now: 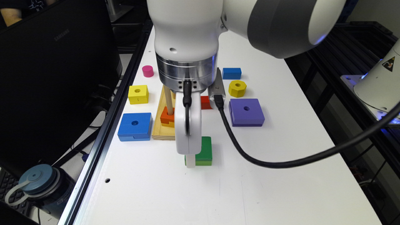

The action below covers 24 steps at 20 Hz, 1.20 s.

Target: Pick up green block.

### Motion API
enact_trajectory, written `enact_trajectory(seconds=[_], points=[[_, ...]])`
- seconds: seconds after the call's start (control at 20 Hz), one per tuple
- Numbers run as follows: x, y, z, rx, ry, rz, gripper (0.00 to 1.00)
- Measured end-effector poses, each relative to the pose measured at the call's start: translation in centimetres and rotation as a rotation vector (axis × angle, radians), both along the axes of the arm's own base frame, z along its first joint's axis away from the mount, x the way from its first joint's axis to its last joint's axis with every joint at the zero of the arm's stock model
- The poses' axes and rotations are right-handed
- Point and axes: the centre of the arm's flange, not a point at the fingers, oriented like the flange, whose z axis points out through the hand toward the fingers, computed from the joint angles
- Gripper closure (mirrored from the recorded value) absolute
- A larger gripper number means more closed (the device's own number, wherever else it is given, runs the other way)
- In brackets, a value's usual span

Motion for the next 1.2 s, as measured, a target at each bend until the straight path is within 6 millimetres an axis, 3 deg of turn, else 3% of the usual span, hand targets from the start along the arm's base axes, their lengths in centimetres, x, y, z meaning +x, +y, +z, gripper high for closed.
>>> enact_trajectory(seconds=[0.5, 0.85, 1.2], points=[[0.0, 0.0, 0.0, 0.0, 0.0, 0.0, 0.0], [-0.2, -0.1, -1.7, 0.002, 0.01, 0.001, 0.0], [-0.3, 0.3, -1.7, 0.0, 0.01, 0.001, 0.0]])
